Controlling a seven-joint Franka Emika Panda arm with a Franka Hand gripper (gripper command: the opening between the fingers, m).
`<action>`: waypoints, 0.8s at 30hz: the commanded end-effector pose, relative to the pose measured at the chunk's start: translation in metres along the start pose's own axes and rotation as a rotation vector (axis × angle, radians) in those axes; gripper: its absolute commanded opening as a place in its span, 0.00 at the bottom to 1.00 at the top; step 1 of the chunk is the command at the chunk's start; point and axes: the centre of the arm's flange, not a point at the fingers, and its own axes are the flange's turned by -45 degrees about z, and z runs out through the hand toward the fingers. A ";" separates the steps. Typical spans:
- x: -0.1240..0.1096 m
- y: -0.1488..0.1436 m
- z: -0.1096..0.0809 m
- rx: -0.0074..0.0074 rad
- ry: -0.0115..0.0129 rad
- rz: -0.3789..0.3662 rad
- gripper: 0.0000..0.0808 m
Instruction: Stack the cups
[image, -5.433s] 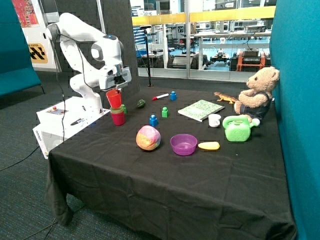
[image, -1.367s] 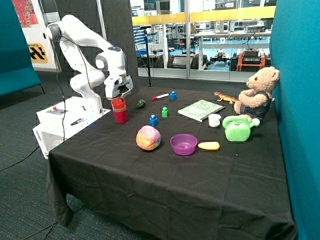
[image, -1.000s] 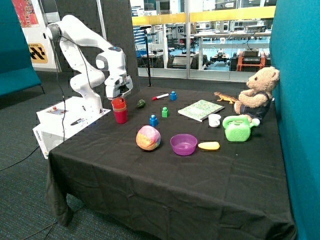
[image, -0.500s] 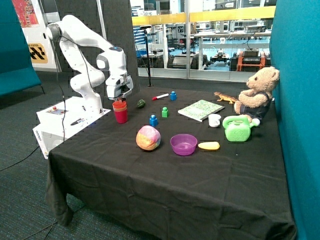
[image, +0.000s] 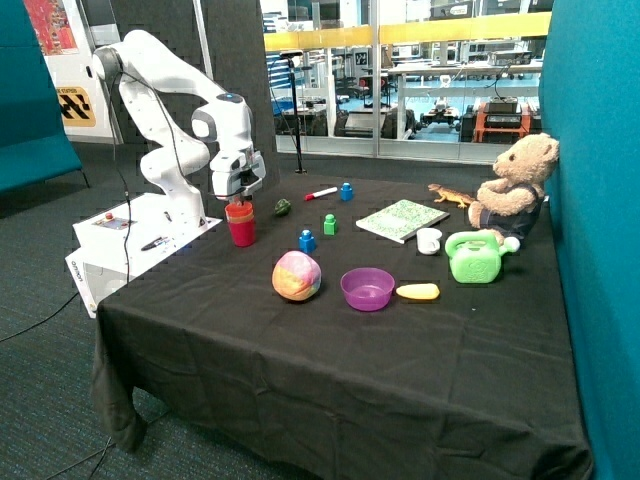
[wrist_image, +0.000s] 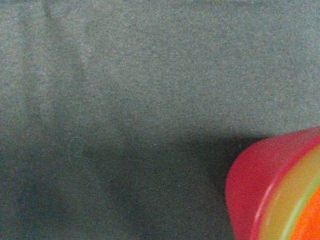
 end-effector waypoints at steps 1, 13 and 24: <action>-0.002 0.002 -0.012 -0.0004 -0.0065 -0.014 0.92; 0.000 -0.007 -0.026 -0.0002 -0.0065 -0.076 0.88; 0.014 -0.029 -0.031 0.0001 -0.0065 -0.161 0.87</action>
